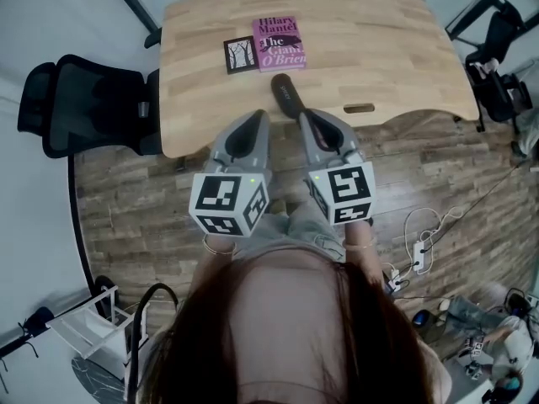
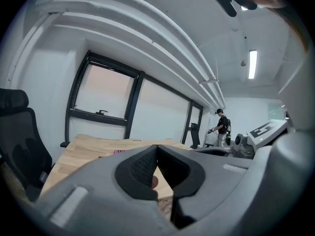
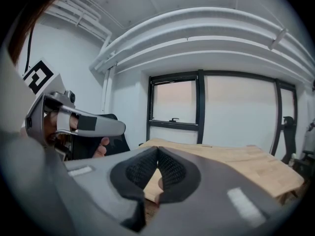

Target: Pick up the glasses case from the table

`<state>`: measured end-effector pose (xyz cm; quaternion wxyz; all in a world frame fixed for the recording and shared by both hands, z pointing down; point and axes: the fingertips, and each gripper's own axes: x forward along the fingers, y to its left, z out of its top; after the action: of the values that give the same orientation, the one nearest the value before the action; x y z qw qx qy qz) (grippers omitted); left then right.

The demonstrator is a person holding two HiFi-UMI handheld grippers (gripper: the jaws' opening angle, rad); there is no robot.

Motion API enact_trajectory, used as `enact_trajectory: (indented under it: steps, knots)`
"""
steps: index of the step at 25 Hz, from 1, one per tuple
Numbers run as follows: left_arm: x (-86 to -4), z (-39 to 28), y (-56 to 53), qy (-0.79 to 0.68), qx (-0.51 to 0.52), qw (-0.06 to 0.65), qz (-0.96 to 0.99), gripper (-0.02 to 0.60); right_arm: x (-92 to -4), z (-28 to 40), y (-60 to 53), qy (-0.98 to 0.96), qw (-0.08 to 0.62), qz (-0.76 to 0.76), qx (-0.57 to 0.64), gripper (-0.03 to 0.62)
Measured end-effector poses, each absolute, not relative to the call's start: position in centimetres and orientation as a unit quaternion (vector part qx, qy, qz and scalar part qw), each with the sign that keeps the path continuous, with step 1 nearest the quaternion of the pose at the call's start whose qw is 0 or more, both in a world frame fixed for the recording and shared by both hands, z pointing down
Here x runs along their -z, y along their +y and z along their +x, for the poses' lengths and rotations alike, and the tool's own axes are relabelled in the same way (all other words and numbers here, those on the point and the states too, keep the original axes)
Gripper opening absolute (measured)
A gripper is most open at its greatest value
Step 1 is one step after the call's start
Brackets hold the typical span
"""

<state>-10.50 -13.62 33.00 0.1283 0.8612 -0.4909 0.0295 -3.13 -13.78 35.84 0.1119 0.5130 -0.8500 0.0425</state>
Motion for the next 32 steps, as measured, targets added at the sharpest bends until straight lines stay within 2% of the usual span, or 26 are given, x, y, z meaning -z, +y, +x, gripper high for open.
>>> enact_trajectory:
  steps: [14,16,25,32]
  knots:
    - [-34.9,-9.8,-19.9,-0.493,-0.036,0.137,0.858,0.002,-39.1,-3.0,-20.1,-0.854,0.136,0.498,-0.061,0.004]
    - [-35.0,-9.7,-21.0,-0.497,-0.036,0.139,0.856,0.002,-39.5,-3.0,-21.2,-0.858,0.139,0.491,-0.065,0.029]
    - [-35.3,-9.2,-25.3,-0.504,-0.034,0.14,0.851,0.002,-42.5,-3.1,-25.2,-0.864,0.168,0.467,-0.079,0.056]
    - [-36.8,-8.6,-27.6,-0.508,-0.04,0.152,0.847,0.002,-45.5,-3.3,-27.1,-0.871,0.191,0.443,-0.096,0.123]
